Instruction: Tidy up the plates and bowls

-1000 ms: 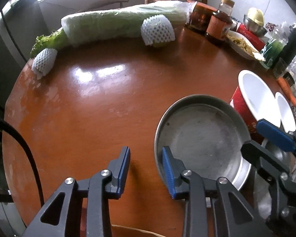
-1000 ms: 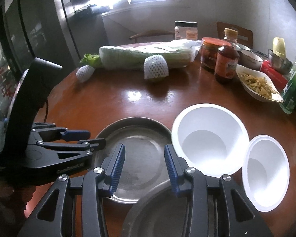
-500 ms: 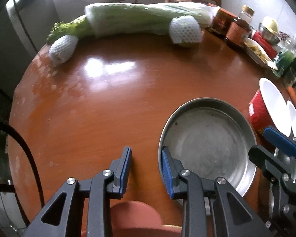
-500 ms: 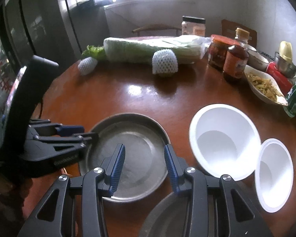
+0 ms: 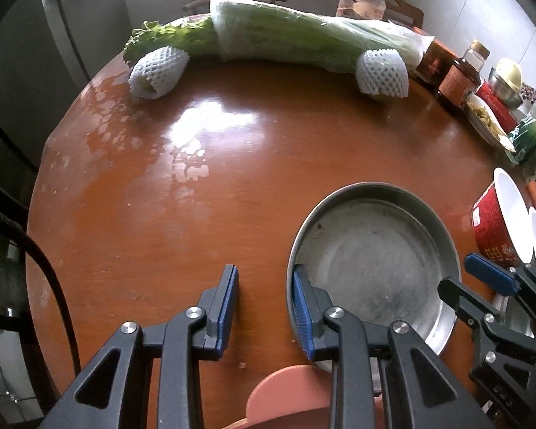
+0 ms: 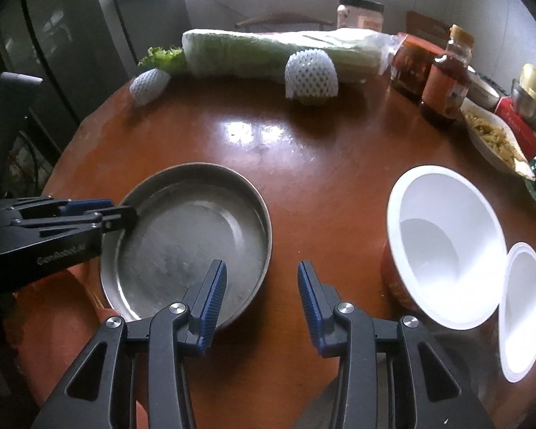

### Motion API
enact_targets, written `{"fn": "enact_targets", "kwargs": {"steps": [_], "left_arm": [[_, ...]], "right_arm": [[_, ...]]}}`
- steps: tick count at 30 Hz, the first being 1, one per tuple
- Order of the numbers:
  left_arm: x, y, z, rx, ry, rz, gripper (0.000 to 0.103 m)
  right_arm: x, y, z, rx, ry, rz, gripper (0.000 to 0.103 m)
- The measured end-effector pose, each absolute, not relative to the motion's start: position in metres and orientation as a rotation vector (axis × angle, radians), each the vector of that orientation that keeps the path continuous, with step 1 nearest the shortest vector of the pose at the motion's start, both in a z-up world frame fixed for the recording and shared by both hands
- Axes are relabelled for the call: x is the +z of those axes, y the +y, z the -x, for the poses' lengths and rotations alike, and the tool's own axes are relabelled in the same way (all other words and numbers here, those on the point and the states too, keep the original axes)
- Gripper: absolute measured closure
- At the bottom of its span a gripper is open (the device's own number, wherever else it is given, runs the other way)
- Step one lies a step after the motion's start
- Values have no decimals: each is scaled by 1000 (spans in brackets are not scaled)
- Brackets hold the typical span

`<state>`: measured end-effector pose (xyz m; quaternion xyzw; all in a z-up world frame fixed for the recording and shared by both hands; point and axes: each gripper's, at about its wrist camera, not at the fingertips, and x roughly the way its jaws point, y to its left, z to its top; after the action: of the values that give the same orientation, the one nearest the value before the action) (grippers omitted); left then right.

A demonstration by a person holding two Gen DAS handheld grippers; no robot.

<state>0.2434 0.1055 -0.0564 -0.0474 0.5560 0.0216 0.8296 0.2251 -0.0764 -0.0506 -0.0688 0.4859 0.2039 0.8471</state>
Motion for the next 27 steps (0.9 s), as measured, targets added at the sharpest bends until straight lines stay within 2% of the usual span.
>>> {"fn": "enact_targets", "kwargs": {"steps": [6,8,12,27], "left_arm": [[-56,109,-238,30,1170,105,72],[-56,108,-238,21,1167,95,72],[-55,103,-236,-32,1166,99,72],[-46,114,-240,-78,1125,201,76]], "right_arm": [[-60,-66,-230,444,1047,158,61],[-63,-62,-231,447,1048,165,71],[-61,-54,-231,477,1034,159,75],[-44,-59,-237,459,976,79,79]]}}
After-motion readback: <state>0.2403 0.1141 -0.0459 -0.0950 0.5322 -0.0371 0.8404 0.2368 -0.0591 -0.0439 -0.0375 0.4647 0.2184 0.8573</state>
